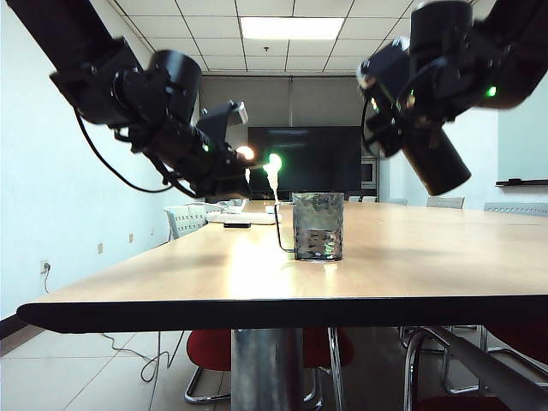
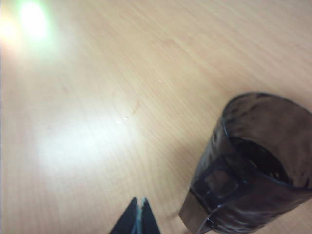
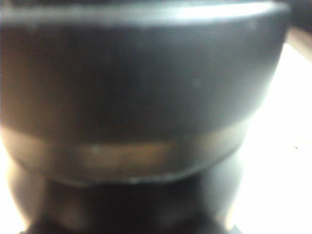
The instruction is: Pick up the black thermos cup, pour some water from it into the cup, and then put the thermos cup back on the table.
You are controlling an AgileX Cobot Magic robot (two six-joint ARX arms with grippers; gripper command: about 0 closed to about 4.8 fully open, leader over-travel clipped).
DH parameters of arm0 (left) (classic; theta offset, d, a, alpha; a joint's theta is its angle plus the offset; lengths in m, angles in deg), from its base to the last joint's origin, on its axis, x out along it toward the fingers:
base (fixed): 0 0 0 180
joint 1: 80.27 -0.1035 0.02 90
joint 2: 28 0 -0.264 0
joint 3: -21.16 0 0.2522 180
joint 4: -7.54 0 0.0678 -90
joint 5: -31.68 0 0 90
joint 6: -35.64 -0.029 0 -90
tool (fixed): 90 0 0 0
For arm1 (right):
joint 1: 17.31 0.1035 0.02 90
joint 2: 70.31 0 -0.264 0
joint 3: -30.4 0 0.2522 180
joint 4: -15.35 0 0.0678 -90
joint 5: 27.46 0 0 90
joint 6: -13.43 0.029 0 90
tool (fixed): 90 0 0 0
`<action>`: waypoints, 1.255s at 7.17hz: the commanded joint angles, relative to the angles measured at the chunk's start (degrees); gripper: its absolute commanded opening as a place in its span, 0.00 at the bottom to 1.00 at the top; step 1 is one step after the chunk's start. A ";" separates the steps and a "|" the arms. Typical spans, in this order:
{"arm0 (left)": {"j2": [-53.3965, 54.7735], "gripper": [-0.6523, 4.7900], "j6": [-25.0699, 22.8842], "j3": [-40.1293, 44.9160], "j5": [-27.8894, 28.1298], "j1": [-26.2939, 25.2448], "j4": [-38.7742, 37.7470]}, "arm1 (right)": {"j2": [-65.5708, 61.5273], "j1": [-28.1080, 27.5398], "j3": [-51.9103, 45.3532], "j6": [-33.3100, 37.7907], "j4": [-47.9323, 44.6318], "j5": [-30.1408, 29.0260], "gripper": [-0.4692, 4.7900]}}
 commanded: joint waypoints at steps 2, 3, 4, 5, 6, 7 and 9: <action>-12.57 0.11 0.00 -0.13 -0.48 0.09 -2.73 | 6.19 -9.01 -0.37 30.38 10.19 -32.22 0.22; -12.55 0.11 0.00 -0.13 -0.61 0.24 -2.78 | 3.72 -9.57 -0.39 30.38 8.96 -36.57 0.22; -12.55 0.11 0.22 -0.13 -1.90 0.24 -2.82 | 0.35 -9.55 -0.37 31.45 3.39 -37.00 0.22; -12.55 0.11 0.22 -0.13 -1.90 0.24 -2.82 | -2.93 -9.53 -0.37 33.09 1.16 -37.00 0.22; -12.55 0.11 0.20 -0.13 -1.88 0.24 -2.80 | -3.72 -9.53 -0.37 33.14 0.92 -37.03 0.22; -12.55 0.11 0.20 -0.13 -1.90 0.24 -2.80 | -4.44 -9.53 -0.35 33.11 0.50 -37.05 0.24; -12.55 0.11 0.22 -0.13 -1.90 0.24 -2.80 | -6.23 -9.53 -0.28 33.11 -0.37 -37.05 0.31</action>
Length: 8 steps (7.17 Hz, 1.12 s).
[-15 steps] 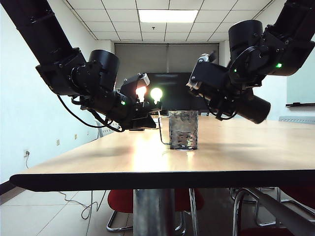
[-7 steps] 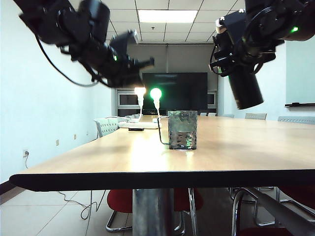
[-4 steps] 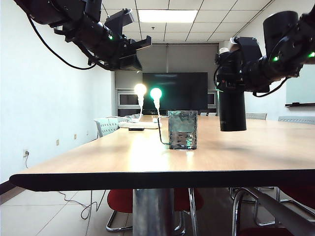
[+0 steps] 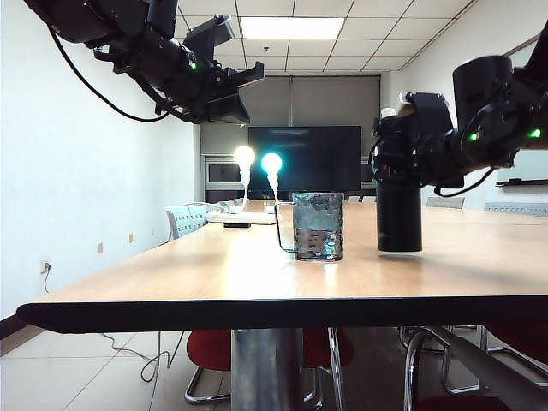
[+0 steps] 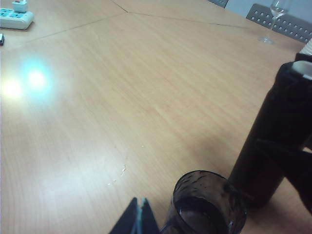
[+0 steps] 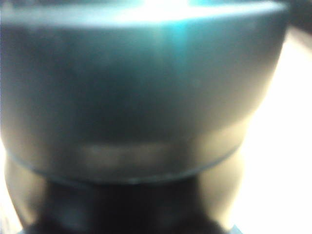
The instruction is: Pick up the black thermos cup, pour some water from it into the cup, and then put the thermos cup back on the table.
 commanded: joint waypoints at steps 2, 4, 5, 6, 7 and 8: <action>-0.39 0.11 0.00 -0.11 -0.31 0.09 0.66 | -1.42 -0.02 0.52 0.22 -4.96 -1.46 0.52; -0.39 0.11 0.00 -0.11 -0.28 0.09 0.68 | -1.14 -0.02 0.52 -1.05 -4.52 -9.35 0.87; -0.39 0.11 0.02 -0.11 -0.28 0.09 0.66 | -1.14 -0.04 0.52 -1.05 -4.22 -9.33 0.87; -0.39 0.11 0.02 -0.11 -0.31 0.09 0.66 | -0.90 -0.57 0.52 -1.07 -2.91 -9.35 0.87; -0.42 0.11 0.02 -0.11 -0.31 0.09 0.68 | -0.70 -0.85 0.52 -1.07 -2.08 -9.68 0.87; -0.50 0.11 0.02 -0.13 -0.31 0.09 0.70 | 0.70 -1.18 0.50 -1.11 2.03 -11.26 0.89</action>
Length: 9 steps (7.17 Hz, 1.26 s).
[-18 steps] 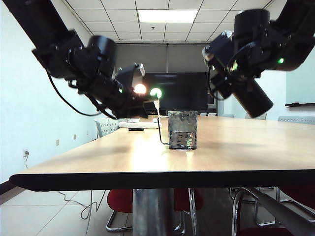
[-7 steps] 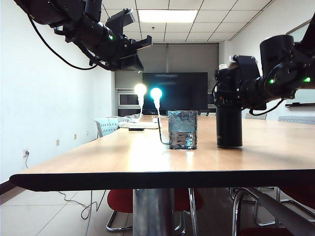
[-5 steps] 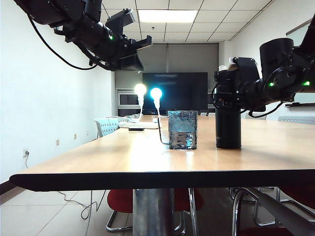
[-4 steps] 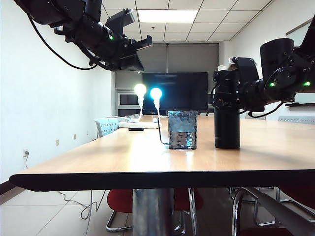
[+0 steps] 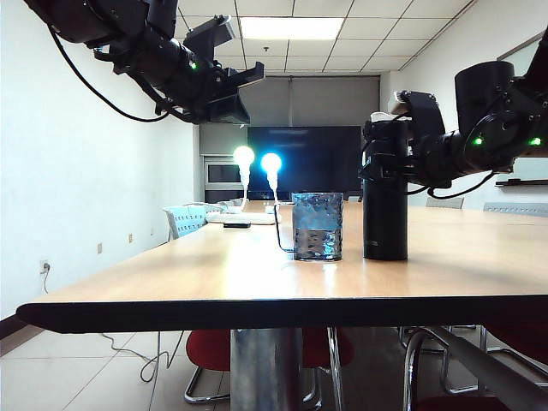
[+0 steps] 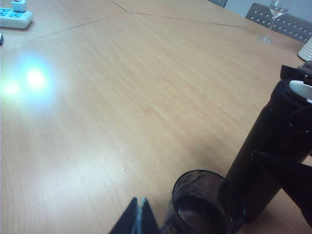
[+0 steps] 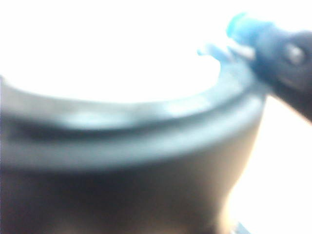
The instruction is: Pick up the black thermos cup, pour some water from it into the cup, and then put the thermos cup back on the table.
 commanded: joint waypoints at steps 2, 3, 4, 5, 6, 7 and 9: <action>-0.83 0.11 1.07 -0.13 -0.31 0.09 0.83 | 5.49 -1.07 0.20 0.00 10.32 -4.46 0.90; -0.85 0.11 1.14 -0.13 -0.31 0.09 0.98 | 6.27 -1.07 0.20 0.00 11.93 -5.55 0.90; -1.38 0.11 1.11 -0.13 -0.31 0.11 0.96 | 7.93 -1.01 0.20 0.00 15.89 -7.21 0.91; -1.81 0.11 1.09 -0.13 -0.31 0.11 0.74 | 8.74 -0.98 0.20 0.02 17.59 -8.00 0.91; -5.38 0.11 0.85 -0.13 0.35 0.09 0.92 | 13.53 -1.05 0.20 -0.48 26.99 -7.80 1.00; -9.20 0.11 0.87 -0.13 0.28 0.11 -1.38 | 15.58 -1.05 0.24 -0.44 34.75 -7.43 1.00; -18.10 0.11 -2.32 -0.13 0.31 0.09 -10.93 | 23.26 -1.05 0.26 -0.42 48.50 -6.58 0.91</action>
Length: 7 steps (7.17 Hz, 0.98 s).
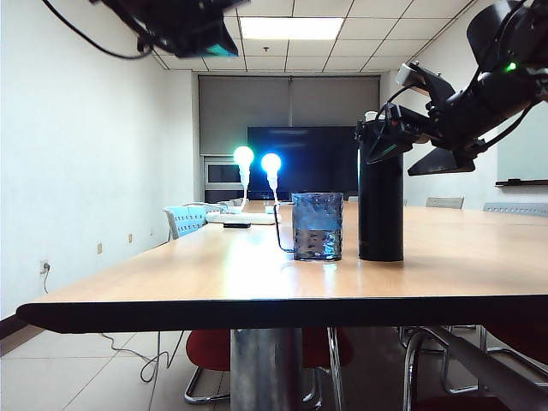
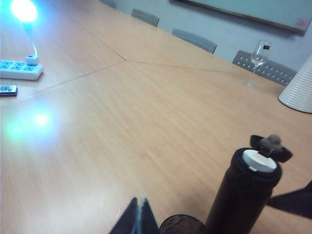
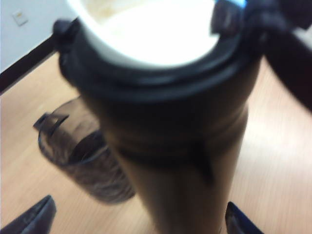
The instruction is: Pick up the black thermos cup, pour some water from it into the cup, and then put the thermos cup back on the table.
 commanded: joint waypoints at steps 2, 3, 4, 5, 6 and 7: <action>-28.72 0.11 -4.31 6.16 -1.97 0.11 -24.74 | 34.75 0.02 -2.19 -0.15 21.11 8.85 0.08; -55.36 0.11 -4.35 37.62 -2.25 0.11 -21.68 | 57.11 0.04 -34.84 0.33 -6.69 13.66 0.08; -58.80 0.11 -4.31 42.25 -2.23 0.11 -19.71 | 58.10 0.04 -37.29 0.33 -6.62 13.64 0.08; -61.72 0.11 -3.74 46.31 -2.16 0.09 -18.43 | 58.77 0.04 -39.34 0.33 -6.51 13.57 0.08; -63.89 0.11 -3.74 49.62 -1.49 0.09 -18.18 | 58.75 0.04 -40.33 0.35 -6.16 13.25 0.08; -65.42 0.11 -4.33 52.48 -1.53 0.11 -18.05 | 58.71 0.09 -41.09 0.33 -4.39 12.52 0.08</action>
